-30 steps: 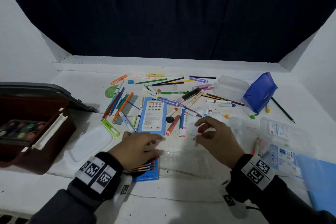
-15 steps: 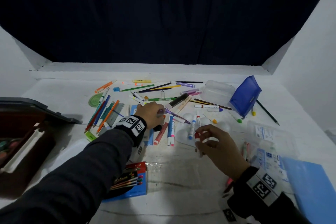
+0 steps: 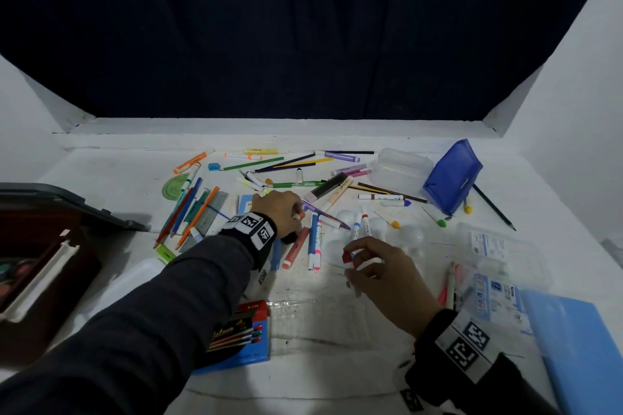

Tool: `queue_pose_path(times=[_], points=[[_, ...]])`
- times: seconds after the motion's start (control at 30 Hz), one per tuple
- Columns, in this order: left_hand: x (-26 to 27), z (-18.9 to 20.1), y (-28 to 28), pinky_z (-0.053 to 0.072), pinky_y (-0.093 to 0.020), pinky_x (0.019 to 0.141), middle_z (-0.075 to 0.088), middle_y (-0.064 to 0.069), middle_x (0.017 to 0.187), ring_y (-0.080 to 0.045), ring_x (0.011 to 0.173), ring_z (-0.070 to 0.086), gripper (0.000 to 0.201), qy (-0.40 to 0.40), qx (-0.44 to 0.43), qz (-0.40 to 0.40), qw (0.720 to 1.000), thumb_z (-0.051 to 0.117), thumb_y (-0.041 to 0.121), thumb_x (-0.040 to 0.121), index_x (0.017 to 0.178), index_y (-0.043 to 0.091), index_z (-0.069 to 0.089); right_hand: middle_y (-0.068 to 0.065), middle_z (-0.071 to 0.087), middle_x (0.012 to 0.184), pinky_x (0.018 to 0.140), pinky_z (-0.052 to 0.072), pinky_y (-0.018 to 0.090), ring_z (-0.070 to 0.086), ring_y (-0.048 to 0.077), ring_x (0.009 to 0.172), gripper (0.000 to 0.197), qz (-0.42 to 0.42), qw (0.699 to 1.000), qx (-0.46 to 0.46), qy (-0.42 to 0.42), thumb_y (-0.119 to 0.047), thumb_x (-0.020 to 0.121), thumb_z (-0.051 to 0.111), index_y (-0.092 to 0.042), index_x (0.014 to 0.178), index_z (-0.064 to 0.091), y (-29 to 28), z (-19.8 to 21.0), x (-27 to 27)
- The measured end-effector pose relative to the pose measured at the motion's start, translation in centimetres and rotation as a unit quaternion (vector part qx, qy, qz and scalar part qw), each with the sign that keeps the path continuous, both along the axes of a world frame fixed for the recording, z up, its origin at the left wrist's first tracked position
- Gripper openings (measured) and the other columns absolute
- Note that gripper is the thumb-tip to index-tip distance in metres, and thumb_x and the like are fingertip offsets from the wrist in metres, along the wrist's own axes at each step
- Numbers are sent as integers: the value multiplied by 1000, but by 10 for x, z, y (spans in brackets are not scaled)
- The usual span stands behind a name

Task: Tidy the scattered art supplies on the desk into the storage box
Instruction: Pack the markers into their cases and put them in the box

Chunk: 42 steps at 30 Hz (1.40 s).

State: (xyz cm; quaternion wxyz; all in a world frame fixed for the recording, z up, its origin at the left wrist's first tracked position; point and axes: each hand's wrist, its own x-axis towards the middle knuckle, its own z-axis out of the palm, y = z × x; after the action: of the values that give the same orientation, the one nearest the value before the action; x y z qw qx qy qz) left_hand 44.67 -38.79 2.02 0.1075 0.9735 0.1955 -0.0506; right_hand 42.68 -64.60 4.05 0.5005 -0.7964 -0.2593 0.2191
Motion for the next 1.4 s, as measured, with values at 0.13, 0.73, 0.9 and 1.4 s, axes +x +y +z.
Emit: queue_pose_path(times=[0.13,0.73,0.9,1.4], points=[[-31,31,-9,48,-26,74,69,1,98,-11,81,60,19,-128,-105,9,986,70,31,86,105,26,71,-4,66,91,64,57,20,70,11,74,17,48,998,-33,-16,-15,89,67,-24,104,64,1,0,-7],[-189,0,-63,36,-3,66,71,13,91,-1,79,59,18,-49,-106,-45,992,74,42,83,97,32,77,5,72,71,58,58,21,67,10,53,6,202,970,-112,-78,-9,80,67,-11,80,73,44,-23,-56],[-182,-3,-64,50,-22,75,72,8,89,-7,81,62,14,-50,-102,-29,993,69,34,87,94,25,78,2,72,74,68,55,23,64,12,63,13,213,952,-157,-155,-15,84,65,-13,76,75,58,-25,-61],[-189,8,-55,47,-28,78,55,3,101,-11,90,52,32,43,-96,-138,985,70,45,86,113,29,70,4,74,92,61,35,8,55,7,73,19,280,930,-201,-130,-18,88,65,-14,103,76,57,-17,-56]])
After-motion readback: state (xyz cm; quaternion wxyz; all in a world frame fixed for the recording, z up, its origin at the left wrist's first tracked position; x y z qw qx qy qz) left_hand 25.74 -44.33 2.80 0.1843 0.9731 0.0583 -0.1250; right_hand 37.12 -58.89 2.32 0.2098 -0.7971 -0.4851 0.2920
